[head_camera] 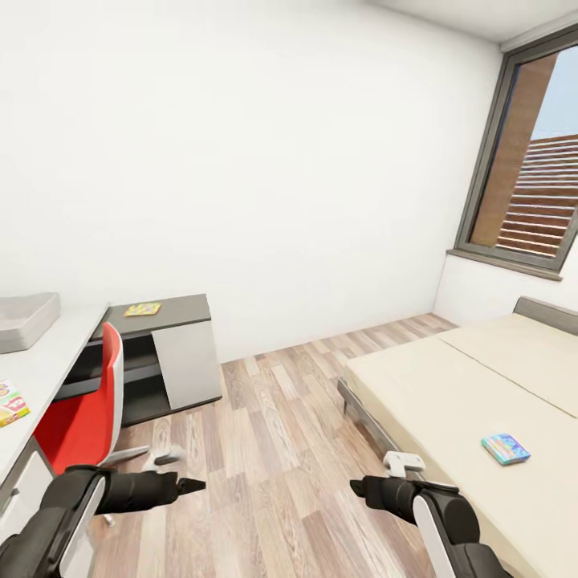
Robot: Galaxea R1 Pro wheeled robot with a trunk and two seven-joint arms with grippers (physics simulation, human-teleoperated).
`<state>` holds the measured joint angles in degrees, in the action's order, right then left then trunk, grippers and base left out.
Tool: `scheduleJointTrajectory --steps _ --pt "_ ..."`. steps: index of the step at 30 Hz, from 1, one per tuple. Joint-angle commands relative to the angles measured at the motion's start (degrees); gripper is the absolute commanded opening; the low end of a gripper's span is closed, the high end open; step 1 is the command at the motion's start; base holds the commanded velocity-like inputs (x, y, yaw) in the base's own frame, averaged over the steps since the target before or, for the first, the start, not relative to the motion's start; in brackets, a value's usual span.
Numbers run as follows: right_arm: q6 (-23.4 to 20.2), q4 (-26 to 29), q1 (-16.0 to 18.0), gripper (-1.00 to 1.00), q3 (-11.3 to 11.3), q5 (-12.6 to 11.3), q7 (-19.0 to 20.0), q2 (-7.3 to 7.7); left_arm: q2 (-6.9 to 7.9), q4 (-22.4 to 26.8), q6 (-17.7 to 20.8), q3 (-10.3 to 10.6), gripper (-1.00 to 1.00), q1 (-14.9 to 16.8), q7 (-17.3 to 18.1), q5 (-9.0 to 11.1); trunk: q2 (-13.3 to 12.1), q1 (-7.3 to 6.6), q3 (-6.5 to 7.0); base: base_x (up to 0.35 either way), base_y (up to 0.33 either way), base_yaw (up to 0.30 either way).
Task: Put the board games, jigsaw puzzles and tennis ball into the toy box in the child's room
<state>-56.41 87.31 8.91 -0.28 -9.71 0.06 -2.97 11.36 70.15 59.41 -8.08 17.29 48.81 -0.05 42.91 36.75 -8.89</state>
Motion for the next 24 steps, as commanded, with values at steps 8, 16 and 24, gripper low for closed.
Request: scheduleJointTrajectory --steps 8,16,24 --pt "-0.4 0.7 -0.2 1.0 -0.1 -0.2 0.3 -0.02 3.97 1.1 0.6 -1.5 1.0 0.0 12.7 0.2 -3.2 -1.75 1.35 0.0 0.0 0.0" --pt "-0.3 0.8 -0.1 1.0 -3.2 -3.5 0.4 0.08 4.42 1.0 0.6 -2.0 1.0 0.1 15.3 0.5 -6.4 -3.5 2.78 0.0 0.0 0.0" --pt "-0.8 0.7 0.1 1.0 -7.4 -14.1 0.5 1.15 4.34 0.5 0.5 -1.4 1.0 0.2 22.0 -0.1 -9.6 -5.26 4.21 0.0 0.0 -0.053"
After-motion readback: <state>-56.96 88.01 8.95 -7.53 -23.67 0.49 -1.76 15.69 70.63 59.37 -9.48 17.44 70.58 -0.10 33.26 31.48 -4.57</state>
